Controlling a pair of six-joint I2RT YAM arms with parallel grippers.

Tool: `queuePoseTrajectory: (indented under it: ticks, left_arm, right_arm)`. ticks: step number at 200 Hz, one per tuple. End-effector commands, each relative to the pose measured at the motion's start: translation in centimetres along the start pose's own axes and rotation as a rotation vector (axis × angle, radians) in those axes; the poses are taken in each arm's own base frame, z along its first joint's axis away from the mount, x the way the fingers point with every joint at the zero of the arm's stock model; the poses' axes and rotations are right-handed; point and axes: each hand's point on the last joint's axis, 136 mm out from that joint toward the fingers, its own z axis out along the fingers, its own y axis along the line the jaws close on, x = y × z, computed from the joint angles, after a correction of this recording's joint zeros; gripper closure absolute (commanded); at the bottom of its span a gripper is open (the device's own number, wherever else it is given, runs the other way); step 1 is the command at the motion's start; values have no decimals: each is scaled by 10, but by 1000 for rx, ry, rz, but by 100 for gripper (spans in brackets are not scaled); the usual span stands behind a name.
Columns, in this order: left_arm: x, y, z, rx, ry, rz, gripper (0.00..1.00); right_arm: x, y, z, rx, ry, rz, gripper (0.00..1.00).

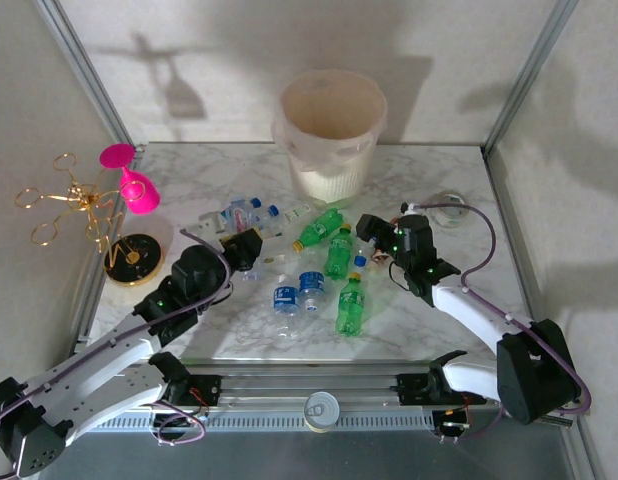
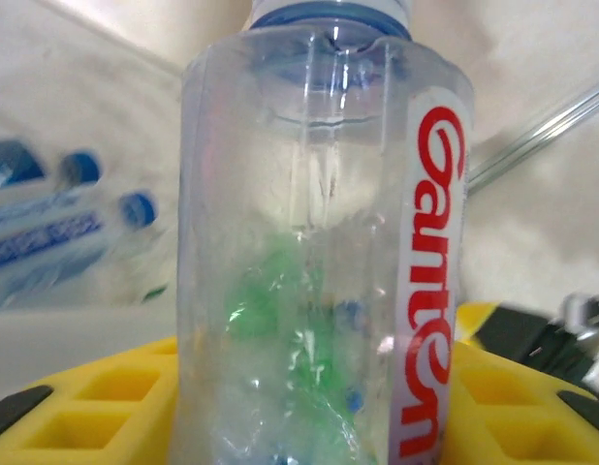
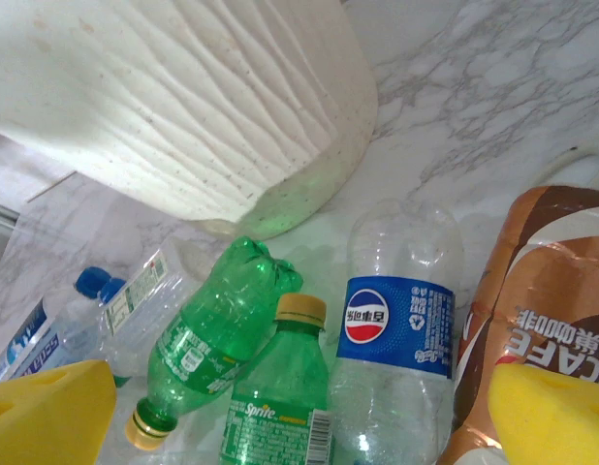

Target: Put the plastic bottles in the bin

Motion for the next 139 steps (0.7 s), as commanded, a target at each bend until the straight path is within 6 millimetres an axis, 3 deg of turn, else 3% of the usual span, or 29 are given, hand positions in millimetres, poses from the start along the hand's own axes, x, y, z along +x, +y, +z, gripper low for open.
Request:
queuePoseTrajectory:
  ticks: [1,28,79,112,139]
  left_arm:
    - [-68,-58,-1,164,-219,-24,55]
    - [-91,-108,23,248,-236,55,55]
    - [-111,-181,109,290,-192,205,53]
    - [-119,-205,161,279,-182,277,53]
    - [-127,-211,206,232,-202,345,54]
  right_arm:
    - [-3,15,-3,-79,-11,-3,1]
    - [1,21,-7,-120,1,-7,1]
    - [6,22,-19,-145,3,-8,1]
    - [5,20,-32,-152,-17,-1,1]
    - [4,19,-39,-152,-27,-6,1]
